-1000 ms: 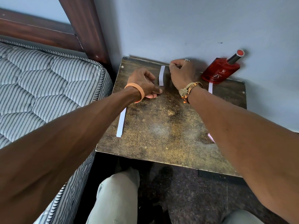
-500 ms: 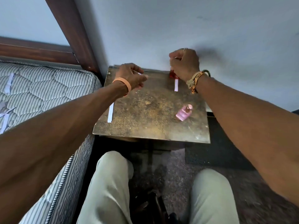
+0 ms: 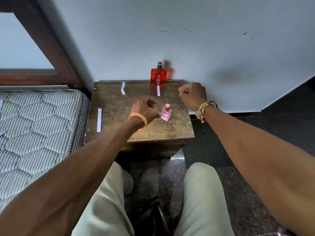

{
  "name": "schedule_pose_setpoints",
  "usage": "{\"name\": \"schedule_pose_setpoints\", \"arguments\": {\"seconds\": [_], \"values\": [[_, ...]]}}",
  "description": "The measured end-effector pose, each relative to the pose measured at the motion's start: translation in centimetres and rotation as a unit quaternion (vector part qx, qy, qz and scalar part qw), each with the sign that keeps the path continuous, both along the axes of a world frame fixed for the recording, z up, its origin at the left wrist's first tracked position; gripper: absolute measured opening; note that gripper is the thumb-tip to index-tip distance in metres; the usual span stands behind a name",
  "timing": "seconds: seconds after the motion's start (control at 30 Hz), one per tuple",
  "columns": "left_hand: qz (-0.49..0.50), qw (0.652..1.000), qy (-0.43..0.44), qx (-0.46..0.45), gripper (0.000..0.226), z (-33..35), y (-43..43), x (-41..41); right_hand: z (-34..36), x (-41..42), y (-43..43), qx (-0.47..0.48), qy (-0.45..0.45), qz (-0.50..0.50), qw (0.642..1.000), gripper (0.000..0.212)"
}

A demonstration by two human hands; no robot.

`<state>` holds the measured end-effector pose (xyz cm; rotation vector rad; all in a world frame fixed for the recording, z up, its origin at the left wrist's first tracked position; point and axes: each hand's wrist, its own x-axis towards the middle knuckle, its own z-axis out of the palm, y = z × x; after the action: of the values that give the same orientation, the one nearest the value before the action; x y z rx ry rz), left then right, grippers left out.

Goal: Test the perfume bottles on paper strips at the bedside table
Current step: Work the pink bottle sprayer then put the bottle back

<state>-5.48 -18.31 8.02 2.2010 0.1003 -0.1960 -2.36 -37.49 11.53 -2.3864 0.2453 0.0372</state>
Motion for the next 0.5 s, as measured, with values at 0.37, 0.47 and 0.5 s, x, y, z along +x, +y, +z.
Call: {"name": "schedule_pose_setpoints", "arguments": {"seconds": [0.37,0.47,0.5], "values": [[0.007,0.998,0.05,0.028,0.078,-3.0,-3.1,0.4,-3.3,-1.2,1.6,-0.091,0.011,0.187,0.978,0.046],[0.013,0.998,0.048,0.034,0.078,-4.0,-4.0,0.9,-3.9,-0.8,2.0,-0.14,0.008,0.228,0.963,0.046],[0.016,0.998,0.047,0.031,0.075,-4.4,-4.3,1.0,-4.0,-0.7,2.1,-0.149,0.005,0.24,0.959,0.044]]}}
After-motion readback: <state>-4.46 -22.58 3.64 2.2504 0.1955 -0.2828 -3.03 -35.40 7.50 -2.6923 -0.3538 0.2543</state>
